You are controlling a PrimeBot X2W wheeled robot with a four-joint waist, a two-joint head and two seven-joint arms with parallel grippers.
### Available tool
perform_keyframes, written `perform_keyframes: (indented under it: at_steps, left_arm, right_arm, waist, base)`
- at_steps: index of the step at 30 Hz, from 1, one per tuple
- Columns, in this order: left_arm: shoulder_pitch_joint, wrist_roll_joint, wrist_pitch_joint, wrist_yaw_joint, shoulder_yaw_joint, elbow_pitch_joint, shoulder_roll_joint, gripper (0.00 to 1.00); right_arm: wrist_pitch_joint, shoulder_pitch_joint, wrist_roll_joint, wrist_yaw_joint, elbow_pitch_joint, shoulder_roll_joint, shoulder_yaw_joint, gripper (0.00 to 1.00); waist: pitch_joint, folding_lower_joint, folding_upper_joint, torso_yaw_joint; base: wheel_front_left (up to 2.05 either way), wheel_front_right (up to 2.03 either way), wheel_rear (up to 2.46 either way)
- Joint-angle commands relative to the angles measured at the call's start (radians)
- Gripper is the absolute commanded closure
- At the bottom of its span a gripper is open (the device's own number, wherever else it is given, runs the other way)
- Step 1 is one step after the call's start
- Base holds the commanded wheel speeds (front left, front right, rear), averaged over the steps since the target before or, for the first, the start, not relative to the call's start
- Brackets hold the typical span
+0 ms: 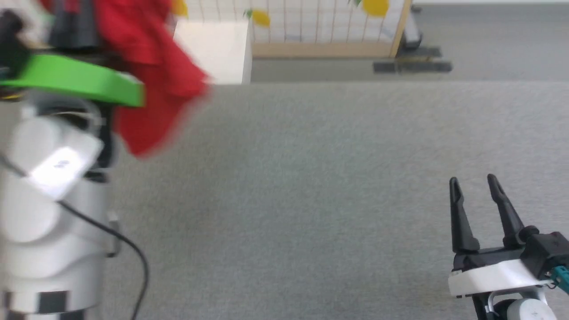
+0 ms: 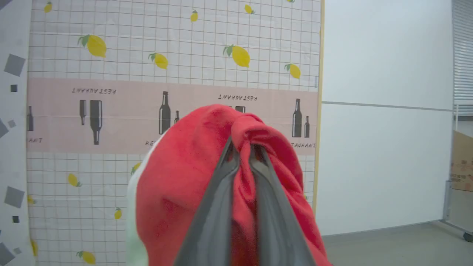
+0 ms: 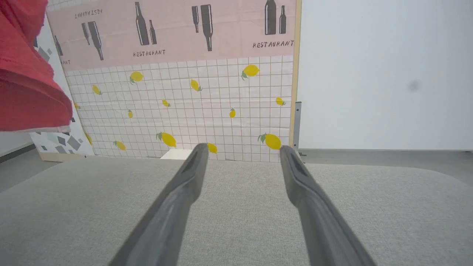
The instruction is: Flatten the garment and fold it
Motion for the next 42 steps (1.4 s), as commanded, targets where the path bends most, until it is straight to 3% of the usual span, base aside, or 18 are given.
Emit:
perform_keyframes:
  at_steps: [1,8,12,19,25,29,31,36,42]
  left_arm:
    - [-0.019,-0.008,0.004,-0.012,-0.023,0.002,-0.025,1.00]
    - [-0.009,-0.070,0.033,-0.050,-0.150,0.058,-0.157,1.00]
    - [0.039,-0.108,0.070,-0.059,-0.222,0.126,-0.200,1.00]
    - [0.140,-0.115,0.203,-0.072,-0.399,0.320,-0.223,1.00]
    - [0.183,-0.126,0.438,-0.085,-0.557,0.509,-0.229,1.00]
    - [0.185,-0.154,0.536,-0.088,-0.598,0.568,-0.231,1.00]
    - [0.179,-0.160,0.538,-0.088,-0.603,0.575,-0.231,0.03]
    - [0.162,-0.178,0.402,-0.086,-0.555,0.538,-0.228,0.00]
    - [0.170,-0.167,0.071,-0.065,-0.449,0.409,-0.190,0.00]
  right_arm:
    - [-0.005,0.013,-0.005,-0.002,-0.003,0.000,0.002,0.00]
    - [-0.005,0.027,-0.013,-0.002,-0.007,0.000,0.013,0.00]
    - [-0.005,0.028,-0.015,-0.002,-0.006,0.000,0.013,0.00]
    - [-0.005,0.014,-0.011,-0.002,-0.006,0.000,0.030,0.00]
    - [-0.005,0.006,-0.009,-0.002,-0.006,0.000,0.036,0.00]
    - [-0.005,0.000,-0.006,-0.002,-0.004,0.000,0.044,0.00]
    - [-0.005,-0.001,-0.006,-0.002,-0.002,0.000,0.046,0.00]
    - [-0.005,0.003,-0.012,-0.002,0.003,0.000,0.046,0.00]
    - [-0.005,0.014,-0.026,-0.002,0.001,0.000,0.039,0.00]
  waist:
    - [-0.072,0.0001,-0.0001,-0.082]
    - [-0.056,0.0001,-0.0001,-0.200]
    - [-0.040,0.0001,-0.0001,-0.247]
    - [-0.016,0.0001,-0.0001,-0.299]
    - [0.010,0.0001,-0.0001,-0.305]
    - [0.022,0.0001,-0.0001,-0.301]
    - [0.024,0.0001,-0.0001,-0.294]
    - [0.007,0.0001,-0.0001,-0.261]
    - [-0.039,0.0001,-0.0001,-0.210]
  base:
    - [0.00,0.00,0.00]
    - [0.00,0.00,0.00]
    - [0.00,0.00,0.00]
    - [0.00,0.00,0.00]
    - [0.00,0.00,0.00]
    - [0.00,0.00,0.00]
    - [0.00,0.00,0.00]
    - [0.00,0.00,0.00]
    - [0.00,0.00,0.00]
